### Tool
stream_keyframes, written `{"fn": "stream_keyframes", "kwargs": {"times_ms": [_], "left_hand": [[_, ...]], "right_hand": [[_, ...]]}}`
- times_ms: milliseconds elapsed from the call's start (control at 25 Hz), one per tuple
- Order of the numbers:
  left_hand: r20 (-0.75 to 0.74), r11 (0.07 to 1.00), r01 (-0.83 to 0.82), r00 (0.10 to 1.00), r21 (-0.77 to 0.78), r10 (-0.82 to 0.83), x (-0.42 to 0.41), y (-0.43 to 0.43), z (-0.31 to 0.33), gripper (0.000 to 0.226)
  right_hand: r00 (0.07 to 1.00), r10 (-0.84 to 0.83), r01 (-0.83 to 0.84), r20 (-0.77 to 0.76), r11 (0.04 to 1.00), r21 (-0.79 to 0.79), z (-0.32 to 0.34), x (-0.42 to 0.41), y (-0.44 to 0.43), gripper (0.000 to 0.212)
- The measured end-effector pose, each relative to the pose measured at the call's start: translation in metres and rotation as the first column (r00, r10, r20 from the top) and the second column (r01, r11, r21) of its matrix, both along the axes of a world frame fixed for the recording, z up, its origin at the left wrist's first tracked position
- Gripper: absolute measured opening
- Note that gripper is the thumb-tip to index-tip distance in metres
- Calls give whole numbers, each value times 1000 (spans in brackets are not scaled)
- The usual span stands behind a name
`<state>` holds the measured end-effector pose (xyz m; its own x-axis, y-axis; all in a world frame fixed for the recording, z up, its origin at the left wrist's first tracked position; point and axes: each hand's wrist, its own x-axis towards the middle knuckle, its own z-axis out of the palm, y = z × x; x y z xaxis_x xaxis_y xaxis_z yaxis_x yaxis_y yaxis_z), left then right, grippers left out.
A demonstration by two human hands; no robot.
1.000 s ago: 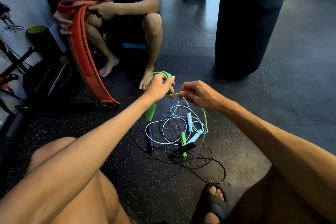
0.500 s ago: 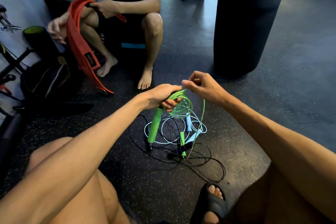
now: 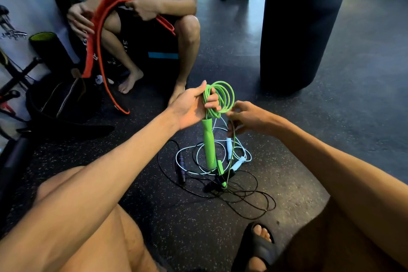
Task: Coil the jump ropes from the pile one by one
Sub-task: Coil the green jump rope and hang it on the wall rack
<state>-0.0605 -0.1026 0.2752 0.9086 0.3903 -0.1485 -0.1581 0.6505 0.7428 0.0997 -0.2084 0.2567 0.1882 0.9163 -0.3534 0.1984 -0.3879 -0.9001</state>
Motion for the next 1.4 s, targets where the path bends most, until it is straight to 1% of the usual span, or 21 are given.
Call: {"fn": "stream_keyframes", "kwargs": {"times_ms": [120, 160, 200, 280, 360, 440, 520, 600, 680, 760, 840, 880, 920, 1000, 1080, 1160, 1240, 1280, 1400], "left_hand": [[19, 985, -165, 986, -47, 166, 1, 3, 3, 35], [27, 974, -219, 975, -58, 221, 1, 4, 4, 34], [31, 961, -270, 962, -67, 272, 2, 7, 5, 33], [28, 932, -359, 932, -54, 361, 2, 11, 4, 32], [18, 898, -441, 898, 10, 441, 3, 13, 2, 30], [17, 858, -508, 861, 70, 508, 3, 13, 2, 30], [23, 799, -575, 814, 174, 581, 5, 16, 1, 31], [14, 704, -615, 757, 355, 653, 5, 23, -3, 32], [-6, 586, -576, 710, 570, 704, 3, 32, -11, 32], [-19, 459, -456, 693, 762, 720, 1, 34, -17, 30], [-38, 359, -302, 718, 883, 695, 1, 30, -22, 29], [-61, 333, -226, 740, 915, 670, 0, 27, -23, 31], [-100, 333, -155, 765, 930, 636, 0, 25, -24, 32], [-214, 369, -1, 813, 929, 542, -3, 21, -23, 33], [-332, 448, 133, 853, 884, 402, -5, 16, -21, 34], [-404, 562, 207, 879, 801, 253, -6, 9, -21, 36], [-425, 676, 250, 899, 693, 104, -6, 5, -21, 39], [-424, 717, 267, 905, 643, 43, -5, 4, -20, 41], [-433, 796, 319, 898, 515, -79, -6, 2, -15, 47]], "right_hand": [[973, 210, -195, 99, 971, -141, 1, -4, -10, 14], [961, 256, -236, 109, 956, -172, 0, -5, -12, 13], [955, 279, -257, 103, 948, -190, 0, -6, -13, 13], [953, 299, -286, 54, 942, -174, 3, -8, -12, 12], [952, 301, -307, -59, 943, -131, 11, -11, -11, 13], [931, 324, -343, -168, 935, -95, 18, -13, -10, 13], [908, 358, -386, -216, 917, -105, 20, -17, -12, 16], [906, 371, -404, -204, 901, -156, 18, -20, -16, 14], [907, 381, -409, -182, 898, -159, 17, -22, -18, 12], [909, 384, -403, -162, 909, -104, 18, -22, -16, 12], [914, 384, -390, -130, 921, -25, 20, -21, -14, 14], [921, 373, -374, -116, 927, 15, 22, -21, -14, 14], [928, 357, -353, -106, 934, 51, 23, -22, -13, 16], [945, 311, -299, -99, 947, 121, 26, -22, -13, 18], [965, 248, -230, -82, 956, 184, 28, -19, -11, 20], [985, 170, -162, -15, 958, 237, 28, -15, -9, 23], [992, 91, -113, 87, 950, 290, 25, -11, -5, 26], [989, 56, -97, 134, 943, 317, 24, -10, -4, 26], [977, -24, -65, 213, 914, 400, 21, -7, 0, 18]]}}
